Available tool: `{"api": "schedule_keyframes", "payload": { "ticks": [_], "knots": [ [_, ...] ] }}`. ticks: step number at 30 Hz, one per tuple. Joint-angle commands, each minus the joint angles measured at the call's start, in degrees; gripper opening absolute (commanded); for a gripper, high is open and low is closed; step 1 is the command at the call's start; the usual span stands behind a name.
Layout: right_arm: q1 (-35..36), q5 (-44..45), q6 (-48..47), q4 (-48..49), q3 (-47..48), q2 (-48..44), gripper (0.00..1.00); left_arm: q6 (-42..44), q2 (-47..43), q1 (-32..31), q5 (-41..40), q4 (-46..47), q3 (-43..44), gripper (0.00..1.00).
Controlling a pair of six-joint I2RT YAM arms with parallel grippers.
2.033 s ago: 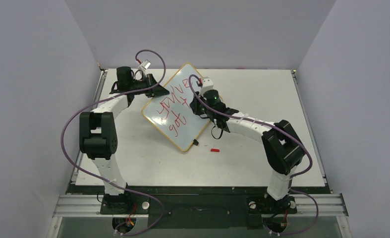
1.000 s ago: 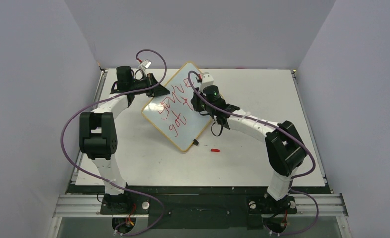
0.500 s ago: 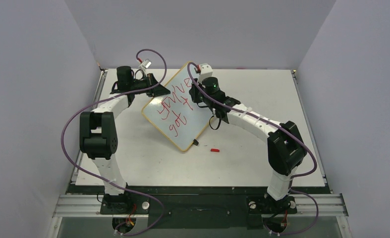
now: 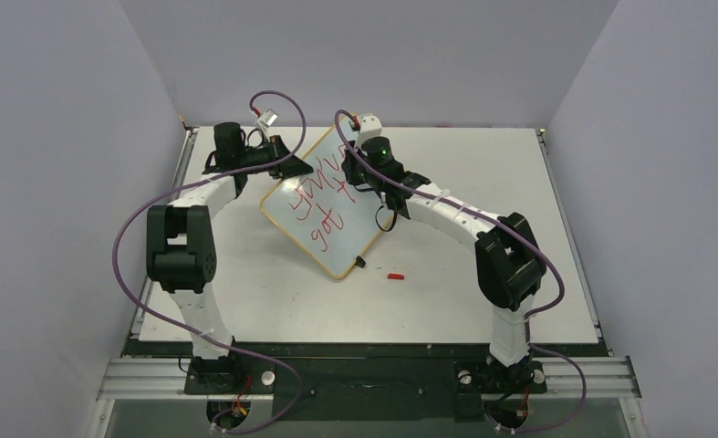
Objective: Write a sentence on the whiteboard
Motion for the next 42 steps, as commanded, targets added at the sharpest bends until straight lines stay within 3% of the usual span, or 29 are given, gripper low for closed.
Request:
{"api": "schedule_keyframes", "payload": {
  "ticks": [1,21,42],
  "knots": [
    [-0.5,0.4,0.2,0.9,1.7,0.4,0.0,4.2,-0.2,0.8,-0.3,9.5,0.2,0.0],
    [-0.4,1.6,1.8,5.7,-15.8,-6.2,0.0,3.6,0.2,0.8,-0.3,10.0,0.4,0.0],
    [0.0,1.6,2.3,4.2,-10.7,-5.4,0.0,2.6,-0.1,0.8,0.2,11.4,-0.1,0.0]
  ]
}}
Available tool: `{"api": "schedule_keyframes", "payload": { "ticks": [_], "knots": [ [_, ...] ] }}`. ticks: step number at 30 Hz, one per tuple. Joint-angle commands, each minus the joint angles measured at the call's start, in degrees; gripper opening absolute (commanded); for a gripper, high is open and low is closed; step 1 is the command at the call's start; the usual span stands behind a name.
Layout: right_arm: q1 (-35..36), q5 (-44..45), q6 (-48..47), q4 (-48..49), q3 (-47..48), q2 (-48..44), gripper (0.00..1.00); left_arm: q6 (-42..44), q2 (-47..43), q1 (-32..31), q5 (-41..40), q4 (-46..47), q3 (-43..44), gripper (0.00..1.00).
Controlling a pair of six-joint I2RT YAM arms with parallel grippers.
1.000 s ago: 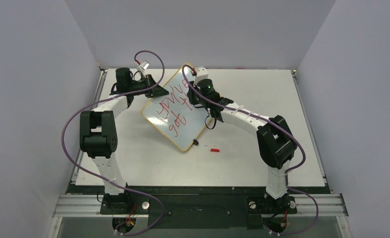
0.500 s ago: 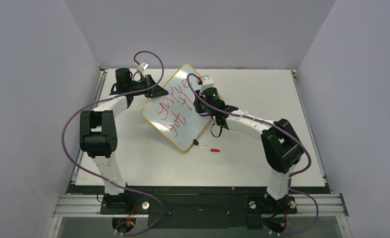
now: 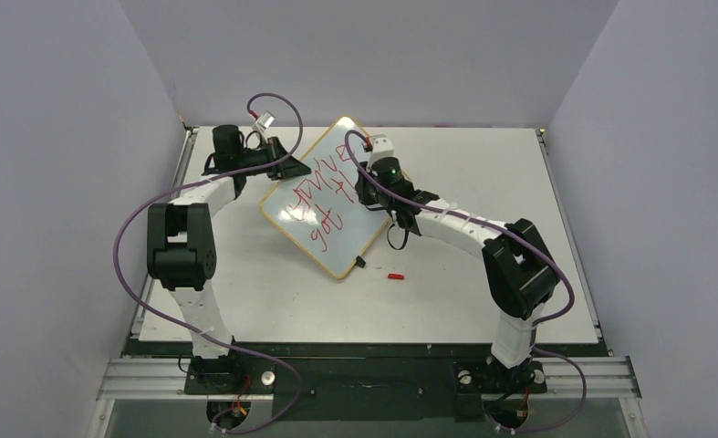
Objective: Write a sentence on the whiteboard
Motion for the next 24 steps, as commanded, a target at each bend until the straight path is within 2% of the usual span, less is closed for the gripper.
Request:
{"api": "schedule_keyframes", "payload": {
  "ticks": [1,24],
  "knots": [
    [0.4,0.3,0.4,0.3,4.3,-0.1,0.0,5.1,-1.5,-0.2,0.6,10.6,0.3,0.0],
    [0.0,1.2,-0.6,-2.6,11.0,3.7,0.0,4.5,-1.7,0.3,0.9,11.5,0.0,0.0]
  ]
}}
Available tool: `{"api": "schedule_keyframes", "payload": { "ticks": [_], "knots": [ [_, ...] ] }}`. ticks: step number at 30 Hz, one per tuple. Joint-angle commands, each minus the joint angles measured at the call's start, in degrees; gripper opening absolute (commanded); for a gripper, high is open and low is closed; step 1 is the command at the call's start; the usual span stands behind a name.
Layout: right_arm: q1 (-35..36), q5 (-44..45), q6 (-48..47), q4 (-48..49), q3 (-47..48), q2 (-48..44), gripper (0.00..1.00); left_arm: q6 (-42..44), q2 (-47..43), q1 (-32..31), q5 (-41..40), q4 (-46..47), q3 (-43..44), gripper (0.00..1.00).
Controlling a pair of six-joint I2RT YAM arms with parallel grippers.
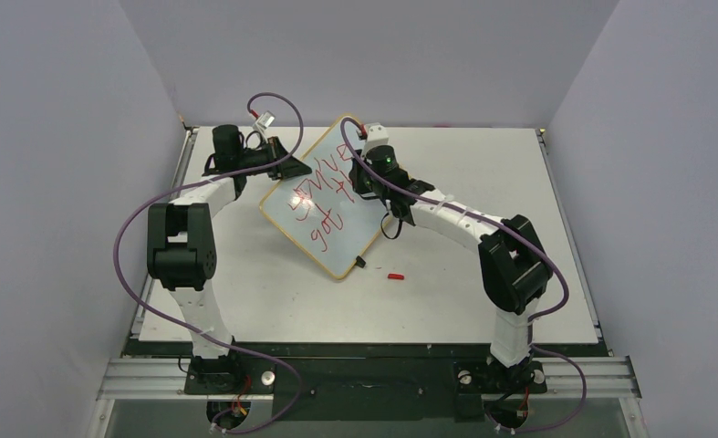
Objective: Write a sentence on the whiteboard
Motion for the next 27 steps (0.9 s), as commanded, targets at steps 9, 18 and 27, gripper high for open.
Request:
{"api": "schedule_keyframes", "payload": {
  "ticks": [9,18,27],
  "knots": [
    [-0.7,1.5,-0.8,-0.5,3.7,1.5,0.0,5.0,-1.7,0.3,-0.6,9.1,0.4,0.0],
    [-1.8,2.1,-0.8,-2.5,6.0,2.8,0.0,4.9,-1.6,0.4,-0.6,9.0,0.4,0.0],
    [-2.3,1.8,-0.4,-2.5,6.2,3.6,0.0,4.9,-1.6,0.4,-0.6,9.0,0.4,0.0]
  ]
}}
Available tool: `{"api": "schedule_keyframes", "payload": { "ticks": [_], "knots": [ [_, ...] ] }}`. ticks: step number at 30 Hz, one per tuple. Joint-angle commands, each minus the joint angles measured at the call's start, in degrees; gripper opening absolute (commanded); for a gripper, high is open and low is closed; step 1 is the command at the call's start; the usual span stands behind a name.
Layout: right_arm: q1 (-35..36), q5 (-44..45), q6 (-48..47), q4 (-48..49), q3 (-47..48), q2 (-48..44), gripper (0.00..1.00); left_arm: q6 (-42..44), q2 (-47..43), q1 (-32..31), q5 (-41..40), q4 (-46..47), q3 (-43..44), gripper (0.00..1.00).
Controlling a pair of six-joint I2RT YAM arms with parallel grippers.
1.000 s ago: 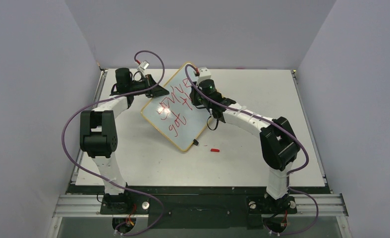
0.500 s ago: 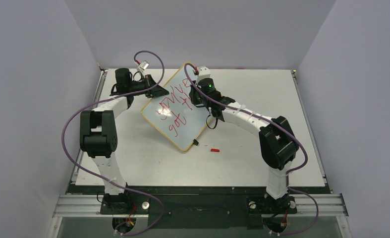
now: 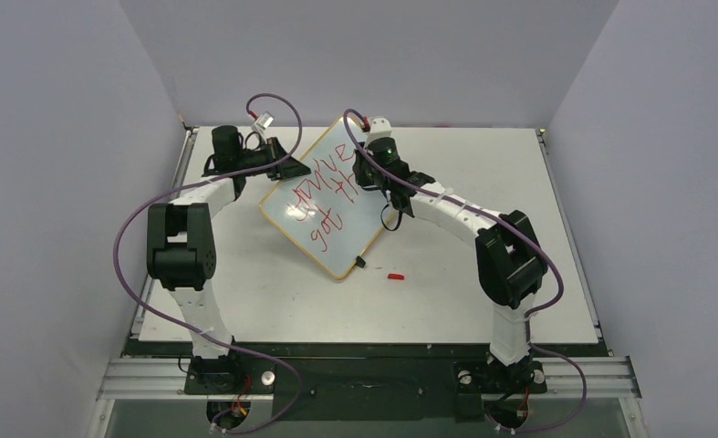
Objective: Write a sentence on the whiteboard
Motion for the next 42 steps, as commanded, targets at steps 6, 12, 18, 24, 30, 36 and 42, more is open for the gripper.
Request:
{"api": "schedule_keyframes", "payload": {
  "ticks": [6,12,18,24,30,36,42],
  "knots": [
    [-0.3,1.1,-0.1,0.0,-0.3,0.3,0.0,5.1,-1.4,0.2,-0.2,9.1,0.9,0.0],
    [-0.4,1.5,0.1,0.8,-4.4,-1.6,0.0,5.1,-1.4,0.2,-0.1,9.1,1.0,0.0],
    [-0.2,2.0,0.5,1.4,-8.1,-4.2,0.0,5.0,-1.4,0.2,-0.2,9.5,0.9,0.0],
    [-0.3,2.6,0.5,1.5,-10.0,-5.7,0.0,4.6,-1.5,0.2,0.0,9.9,0.7,0.0],
    [-0.2,3.1,0.4,0.8,-10.1,-7.3,0.0,4.2,-1.2,0.2,0.3,10.4,0.7,0.0],
    [-0.2,4.1,0.0,0.4,-10.7,-11.3,0.0,4.1,-1.3,0.2,0.4,10.7,0.5,0.0],
    [-0.2,4.6,-0.7,0.0,-8.1,-12.0,0.0,4.0,-1.6,0.2,0.5,10.8,0.2,0.0]
  ]
}}
